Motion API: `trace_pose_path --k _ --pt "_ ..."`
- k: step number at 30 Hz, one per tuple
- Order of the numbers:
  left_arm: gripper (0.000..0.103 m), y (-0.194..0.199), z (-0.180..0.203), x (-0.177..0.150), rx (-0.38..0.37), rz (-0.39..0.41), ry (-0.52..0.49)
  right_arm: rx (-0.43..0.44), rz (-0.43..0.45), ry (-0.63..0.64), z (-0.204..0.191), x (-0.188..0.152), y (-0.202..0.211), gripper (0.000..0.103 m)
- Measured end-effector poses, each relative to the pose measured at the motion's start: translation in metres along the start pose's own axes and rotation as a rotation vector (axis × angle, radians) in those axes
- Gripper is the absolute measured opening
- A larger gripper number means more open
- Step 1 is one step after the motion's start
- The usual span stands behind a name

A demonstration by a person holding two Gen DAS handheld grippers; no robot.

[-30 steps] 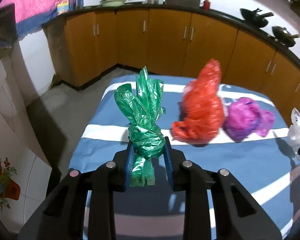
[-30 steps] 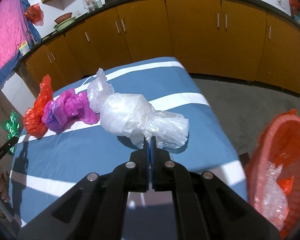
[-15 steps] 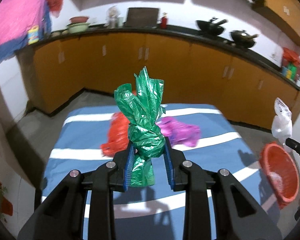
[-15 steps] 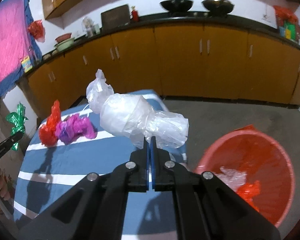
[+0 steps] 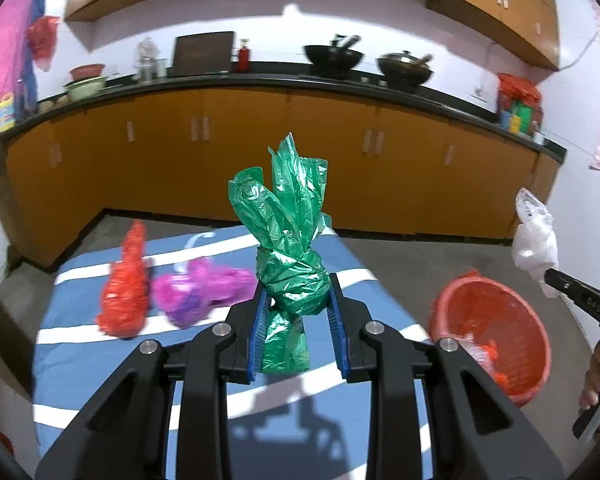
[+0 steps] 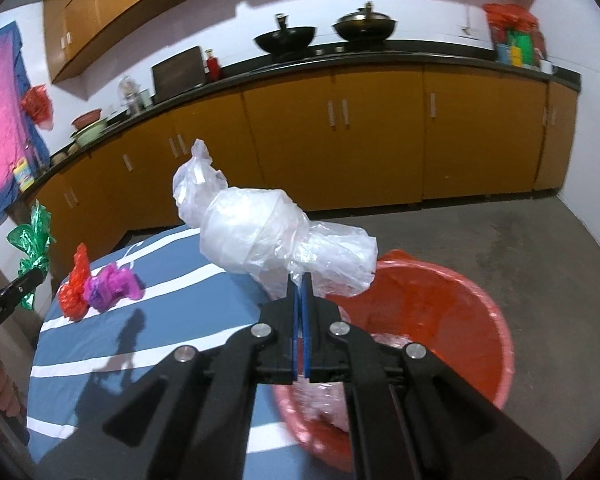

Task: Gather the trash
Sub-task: 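Carry both bags over the wastebasket and open both grippers to drop them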

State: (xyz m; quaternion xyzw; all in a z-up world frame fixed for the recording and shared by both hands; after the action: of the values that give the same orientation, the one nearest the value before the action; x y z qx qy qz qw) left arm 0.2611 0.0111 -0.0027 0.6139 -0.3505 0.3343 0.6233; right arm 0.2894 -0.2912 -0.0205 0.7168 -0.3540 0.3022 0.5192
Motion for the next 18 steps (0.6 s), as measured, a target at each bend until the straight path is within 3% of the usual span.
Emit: trace_pose_path --k 18 --pt "0.028 -0.012 0.137 -0.016 -0.187 -0.039 -0.107 -0.103 0.025 -0.123 0.087 -0.018 0.031 0.003"
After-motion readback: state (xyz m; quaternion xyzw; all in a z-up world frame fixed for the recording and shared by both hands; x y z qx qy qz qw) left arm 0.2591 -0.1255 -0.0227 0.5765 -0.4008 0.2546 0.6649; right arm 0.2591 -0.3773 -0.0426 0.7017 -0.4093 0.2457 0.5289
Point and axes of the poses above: each gripper's, at about its wrist camera, not at the fingertips, and y roughly against the way its jaws point, z to its right, x to its top, the point moved 3 cm from there along -y, roughly the way its jaws point, and after that the axes turned 8 degrees about x, right-handed, at the moved point
